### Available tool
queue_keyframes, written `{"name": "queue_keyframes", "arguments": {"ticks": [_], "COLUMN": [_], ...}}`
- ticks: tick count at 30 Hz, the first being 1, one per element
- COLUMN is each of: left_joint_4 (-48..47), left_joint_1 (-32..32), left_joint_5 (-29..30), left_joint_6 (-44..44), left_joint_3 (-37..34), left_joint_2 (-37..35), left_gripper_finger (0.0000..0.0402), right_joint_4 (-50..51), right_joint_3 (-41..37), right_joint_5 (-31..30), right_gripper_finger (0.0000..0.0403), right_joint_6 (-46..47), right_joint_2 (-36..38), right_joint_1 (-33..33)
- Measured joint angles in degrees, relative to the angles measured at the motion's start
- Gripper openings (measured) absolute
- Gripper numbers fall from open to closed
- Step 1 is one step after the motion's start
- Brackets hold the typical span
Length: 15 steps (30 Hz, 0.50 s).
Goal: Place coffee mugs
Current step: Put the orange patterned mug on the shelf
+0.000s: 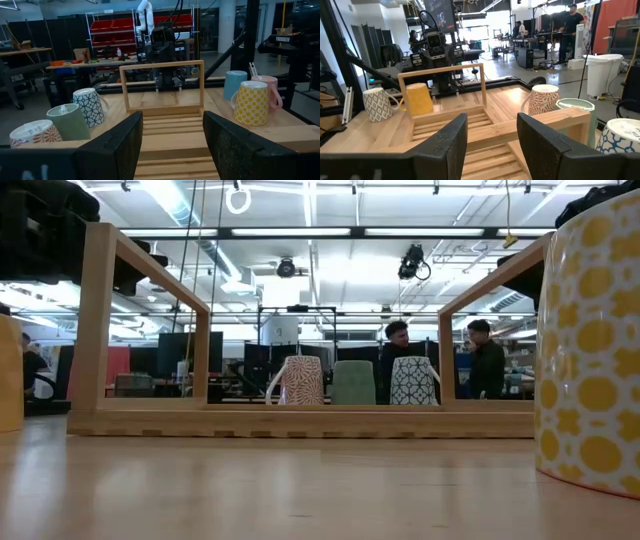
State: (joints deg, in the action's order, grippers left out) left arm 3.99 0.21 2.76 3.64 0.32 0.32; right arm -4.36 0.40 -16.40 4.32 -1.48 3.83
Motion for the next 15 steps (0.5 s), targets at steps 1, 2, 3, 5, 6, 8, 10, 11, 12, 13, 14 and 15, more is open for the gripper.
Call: {"name": "queue_keyframes", "arguments": {"ticks": [1,2,3,5,6,8,10,11,12,13,14,15], "left_joint_4": [0.0,0.0,0.0,0.1,0.1,0.1,0.1,0.1,0.1,0.2,0.4,0.5], "left_joint_1": [0.0,0.0,0.0,0.0,0.0,0.0,0.0,0.0,0.0,0.0,0.0,0.0], "left_joint_5": [0.0,0.0,0.0,0.0,0.0,0.0,0.0,0.0,0.0,0.1,0.3,0.3], "left_joint_6": [0.0,0.0,0.0,0.0,0.0,0.0,0.0,0.0,0.0,0.0,0.0,0.0], "left_joint_3": [0.0,0.0,0.0,0.0,0.0,0.0,0.0,0.0,0.0,0.0,0.0,0.0], "left_joint_2": [0.0,0.0,0.0,0.0,0.0,0.0,0.0,0.0,0.0,0.0,0.0,0.0], "left_gripper_finger": [0.0215,0.0215,0.0215,0.0215,0.0215,0.0215,0.0215,0.0215,0.0215,0.0215,0.0215,0.0215], "right_joint_4": [0.0,0.0,0.0,0.0,0.0,0.0,0.0,0.0,0.0,0.0,0.0,0.0], "right_joint_3": [0.0,0.0,0.0,0.0,0.0,0.0,0.0,0.0,0.0,0.0,0.0,0.0], "right_joint_5": [0.0,0.0,0.0,0.0,0.0,0.0,0.0,0.0,0.0,0.0,0.0,0.0], "right_gripper_finger": [0.0177,0.0177,0.0177,0.0177,0.0177,0.0177,0.0177,0.0177,0.0177,0.0177,0.0177,0.0177], "right_joint_6": [0.0,0.0,0.0,0.0,0.0,0.0,0.0,0.0,0.0,0.0,0.0,0.0], "right_joint_2": [0.0,0.0,0.0,0.0,0.0,0.0,0.0,0.0,0.0,0.0,0.0,0.0], "right_joint_1": [0.0,0.0,0.0,0.0,0.0,0.0,0.0,0.0,0.0,0.0,0.0,0.0]}}
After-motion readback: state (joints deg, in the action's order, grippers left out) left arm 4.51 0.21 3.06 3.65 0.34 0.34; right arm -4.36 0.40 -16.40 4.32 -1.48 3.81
